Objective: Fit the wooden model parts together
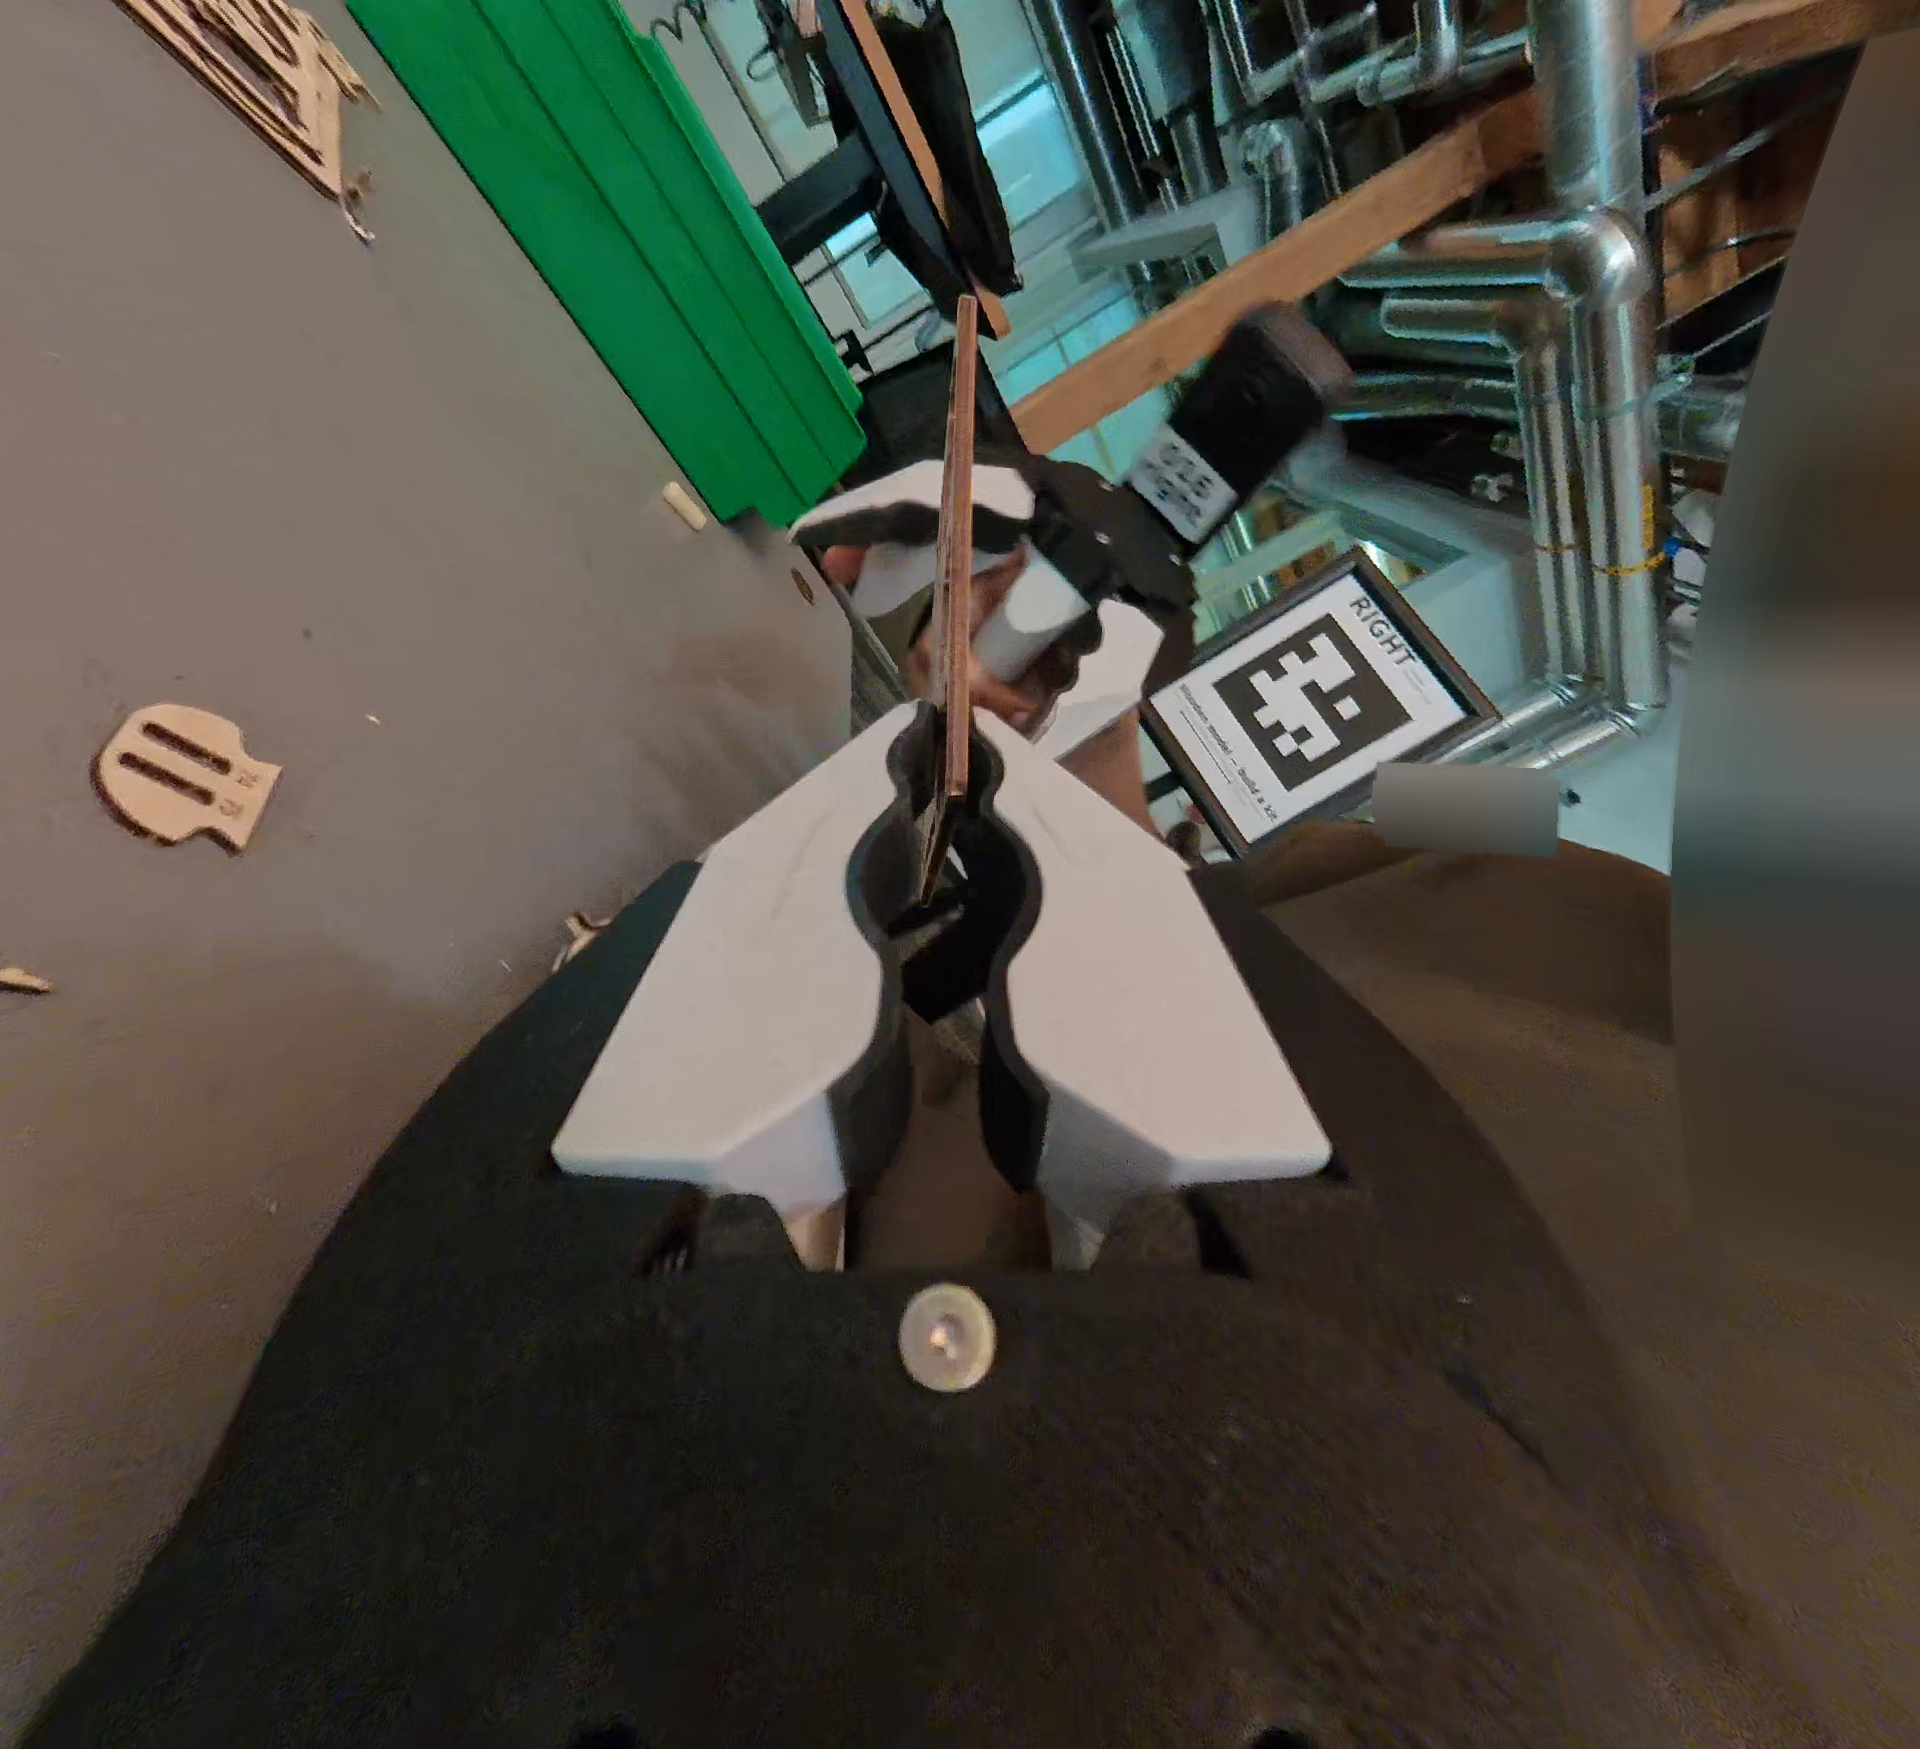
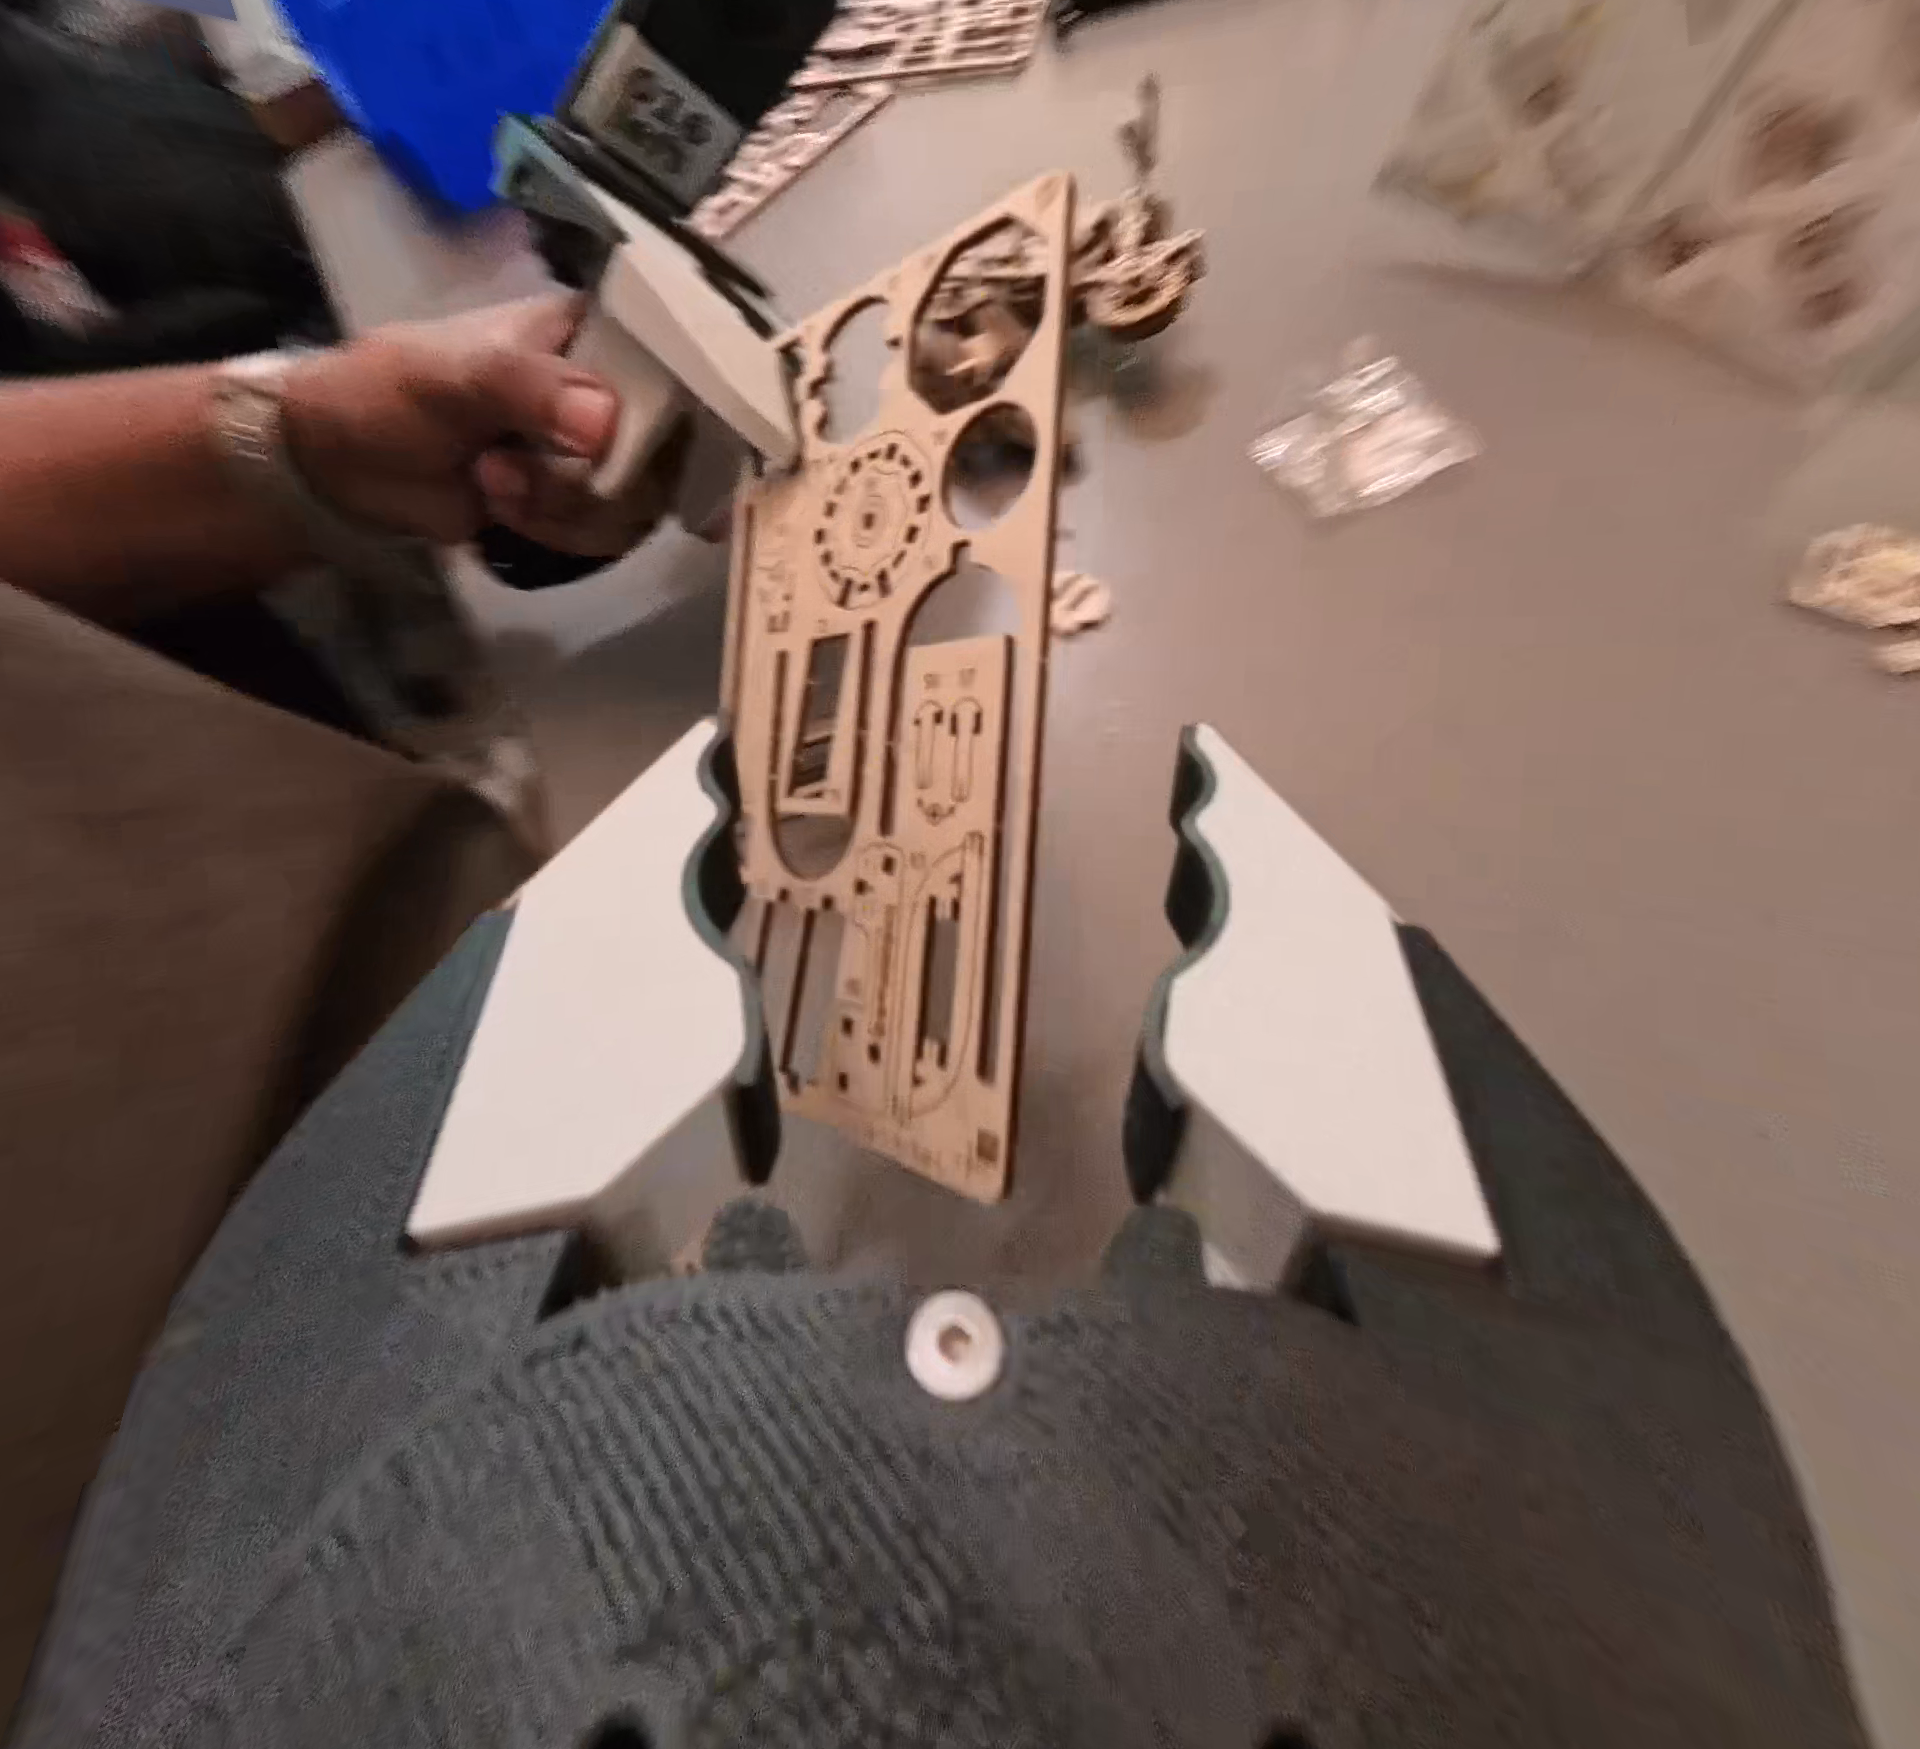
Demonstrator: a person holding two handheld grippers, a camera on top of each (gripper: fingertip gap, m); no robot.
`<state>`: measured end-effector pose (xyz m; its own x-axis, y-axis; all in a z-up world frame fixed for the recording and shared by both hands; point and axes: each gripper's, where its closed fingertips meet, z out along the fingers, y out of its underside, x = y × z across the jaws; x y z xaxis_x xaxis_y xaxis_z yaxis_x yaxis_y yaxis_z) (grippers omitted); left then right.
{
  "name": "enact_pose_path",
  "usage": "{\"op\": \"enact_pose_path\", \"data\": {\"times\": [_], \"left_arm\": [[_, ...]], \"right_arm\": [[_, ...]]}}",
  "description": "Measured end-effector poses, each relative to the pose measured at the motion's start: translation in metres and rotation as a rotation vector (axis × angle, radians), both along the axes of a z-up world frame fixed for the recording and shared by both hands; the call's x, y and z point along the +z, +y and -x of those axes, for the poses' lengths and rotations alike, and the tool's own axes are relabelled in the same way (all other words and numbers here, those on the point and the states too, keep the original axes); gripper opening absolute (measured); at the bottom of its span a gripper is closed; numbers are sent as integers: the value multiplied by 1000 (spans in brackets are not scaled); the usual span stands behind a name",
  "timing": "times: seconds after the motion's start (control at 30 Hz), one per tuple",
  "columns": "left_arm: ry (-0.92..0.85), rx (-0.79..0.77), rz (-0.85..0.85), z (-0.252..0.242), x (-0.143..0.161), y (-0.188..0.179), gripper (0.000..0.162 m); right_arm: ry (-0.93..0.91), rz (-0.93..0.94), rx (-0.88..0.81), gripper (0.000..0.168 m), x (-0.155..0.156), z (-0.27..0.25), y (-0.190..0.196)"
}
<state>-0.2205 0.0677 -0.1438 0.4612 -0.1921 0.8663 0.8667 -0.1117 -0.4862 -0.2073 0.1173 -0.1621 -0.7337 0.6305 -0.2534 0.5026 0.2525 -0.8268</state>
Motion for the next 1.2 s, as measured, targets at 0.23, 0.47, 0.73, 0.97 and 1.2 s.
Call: {"op": "enact_pose_path", "data": {"times": [0.23,0.47,0.73,0.97,1.2], "left_arm": [[-53,-45,-100,-6,13,2,3],[16,22,-144,-2,24,-1,28],[73,99,-89,-4,18,4,4],[132,133,-52,-1,16,3,6],[283,171,81,0,7,5,13]], "right_arm": [[-244,452,209,1,4,-25,-39],[-158,658,30,1,35,0,-25],[-97,617,-104,0,34,3,-40],[-119,593,-142,0,24,0,-48],[-56,482,-165,0,20,0,-47]]}}
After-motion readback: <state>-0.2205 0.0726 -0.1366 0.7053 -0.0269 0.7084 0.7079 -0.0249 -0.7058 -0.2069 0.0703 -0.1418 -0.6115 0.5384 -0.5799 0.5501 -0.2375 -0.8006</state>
